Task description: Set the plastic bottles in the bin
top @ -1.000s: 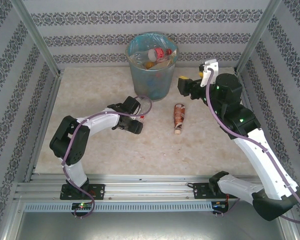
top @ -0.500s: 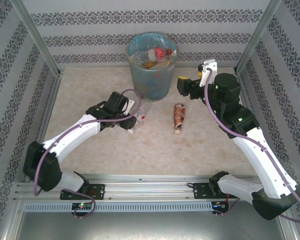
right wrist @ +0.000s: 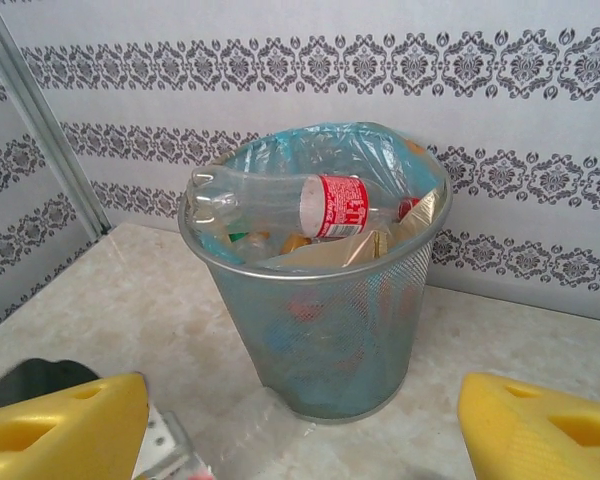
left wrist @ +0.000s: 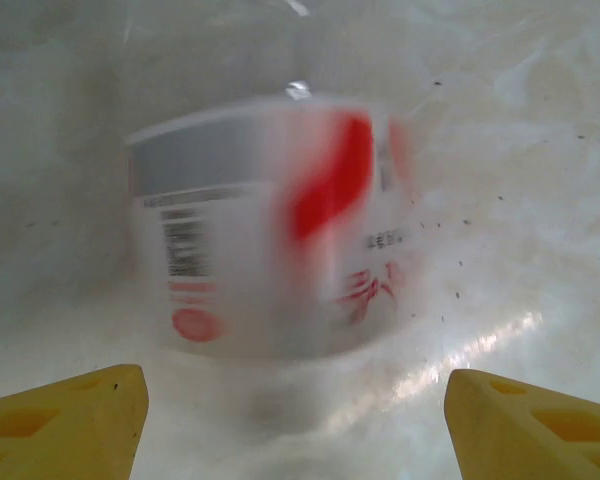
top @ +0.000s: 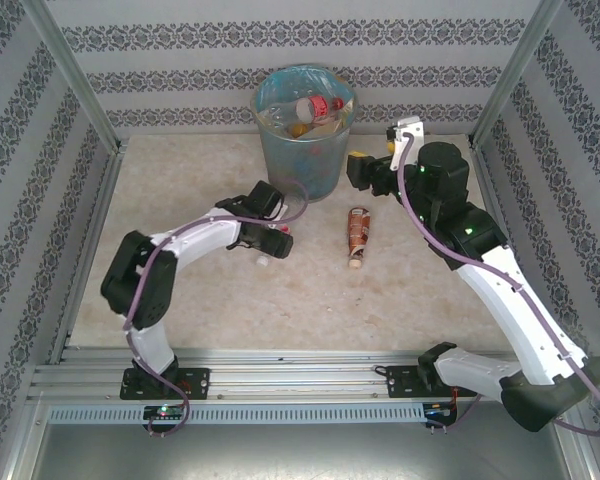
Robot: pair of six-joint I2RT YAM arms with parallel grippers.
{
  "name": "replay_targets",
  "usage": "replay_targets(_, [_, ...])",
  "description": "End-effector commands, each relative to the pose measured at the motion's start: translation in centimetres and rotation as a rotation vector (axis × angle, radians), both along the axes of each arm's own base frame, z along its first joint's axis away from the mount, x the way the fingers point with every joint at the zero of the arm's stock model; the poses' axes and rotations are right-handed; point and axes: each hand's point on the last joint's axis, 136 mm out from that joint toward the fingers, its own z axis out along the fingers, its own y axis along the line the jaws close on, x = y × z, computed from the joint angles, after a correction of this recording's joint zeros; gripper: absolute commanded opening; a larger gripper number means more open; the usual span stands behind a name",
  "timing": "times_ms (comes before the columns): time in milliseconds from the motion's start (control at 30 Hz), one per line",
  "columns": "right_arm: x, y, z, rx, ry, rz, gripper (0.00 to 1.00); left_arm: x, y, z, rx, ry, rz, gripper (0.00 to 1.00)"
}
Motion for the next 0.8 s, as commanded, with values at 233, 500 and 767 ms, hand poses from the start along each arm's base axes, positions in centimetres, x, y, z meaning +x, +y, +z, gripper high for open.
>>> replay_targets(233, [-1.9, -2.2, -0.8, -0.001, -0.008, -0.056, 0.81, 2.9, -0.5, -2.8, 0.062, 0.022, 0.003, 0.71])
replay_targets(500, [-1.2, -1.8, -0.4, -0.017, -0.013, -0.043, 0.81, 0.9, 0.6, -0.6, 0.074, 0.039, -0.011, 0.48])
replay_targets(767, [-0.1, -0.9, 0.5, -0.019, -0.033, -0.022, 0.81, -6.2, 3.1, 10.5, 0.002, -0.063, -0.178, 0.45])
